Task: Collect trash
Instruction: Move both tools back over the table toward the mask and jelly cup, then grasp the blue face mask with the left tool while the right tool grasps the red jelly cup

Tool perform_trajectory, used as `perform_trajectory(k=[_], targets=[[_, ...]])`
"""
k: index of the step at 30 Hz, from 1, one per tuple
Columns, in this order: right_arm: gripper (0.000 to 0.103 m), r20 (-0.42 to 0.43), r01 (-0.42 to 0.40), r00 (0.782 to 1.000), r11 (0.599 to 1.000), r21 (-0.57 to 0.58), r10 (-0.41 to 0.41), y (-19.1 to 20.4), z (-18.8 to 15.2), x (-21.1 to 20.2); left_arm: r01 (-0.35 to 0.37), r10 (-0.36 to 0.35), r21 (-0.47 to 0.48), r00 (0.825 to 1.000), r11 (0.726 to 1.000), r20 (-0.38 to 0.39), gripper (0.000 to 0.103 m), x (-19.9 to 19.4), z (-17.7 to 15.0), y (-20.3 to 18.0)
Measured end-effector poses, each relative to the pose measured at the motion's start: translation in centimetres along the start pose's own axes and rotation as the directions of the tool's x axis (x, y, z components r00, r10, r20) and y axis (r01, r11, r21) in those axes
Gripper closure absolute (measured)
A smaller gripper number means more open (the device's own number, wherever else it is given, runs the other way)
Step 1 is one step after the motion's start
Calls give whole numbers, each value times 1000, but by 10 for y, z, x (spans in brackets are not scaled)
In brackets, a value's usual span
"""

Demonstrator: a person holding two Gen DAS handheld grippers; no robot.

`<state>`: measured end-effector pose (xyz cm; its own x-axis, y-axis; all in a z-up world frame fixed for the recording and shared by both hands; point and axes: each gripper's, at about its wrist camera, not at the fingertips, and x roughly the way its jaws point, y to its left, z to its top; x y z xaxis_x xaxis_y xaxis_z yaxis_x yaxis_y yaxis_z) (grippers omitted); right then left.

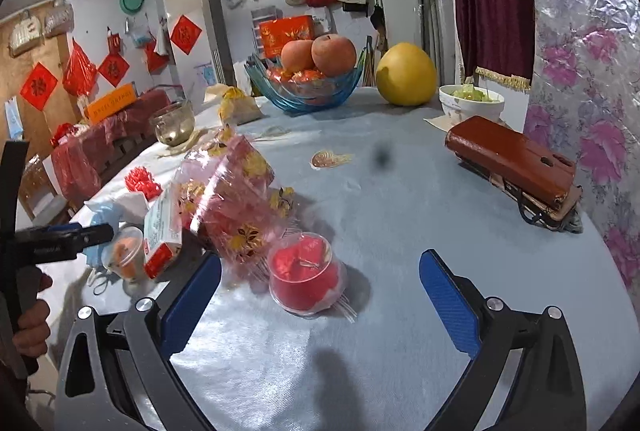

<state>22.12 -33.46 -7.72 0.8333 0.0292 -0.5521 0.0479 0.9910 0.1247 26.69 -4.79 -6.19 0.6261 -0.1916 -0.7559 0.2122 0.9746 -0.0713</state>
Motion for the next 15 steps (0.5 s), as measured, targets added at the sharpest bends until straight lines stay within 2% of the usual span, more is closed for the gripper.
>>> perform_trajectory(k=[3,9,11,13,15], targets=[[6,-11,-15,1000,1000,-9,15,2,-2,1,-27,27,-13,1000,1000,-6,7,3,0,10],[6,-39,-25,999,999,-23,24,5,-2,5,-149,150,-81,989,985,6,7,-7,-17,63],[6,-41,-27,999,999,-21,26,5,-1,5,-157,159,-100,987,983,13,7,-12,-23,74],[6,-39,-22,999,1000,-21,21,5,-1,5,-136,139,-105,990,985,20,7,-15,-27,78],[6,-28,-9,1000,1000,-21,9,6,-1,4,-123,126,-74,991,990,35,7,-15,-29,72]])
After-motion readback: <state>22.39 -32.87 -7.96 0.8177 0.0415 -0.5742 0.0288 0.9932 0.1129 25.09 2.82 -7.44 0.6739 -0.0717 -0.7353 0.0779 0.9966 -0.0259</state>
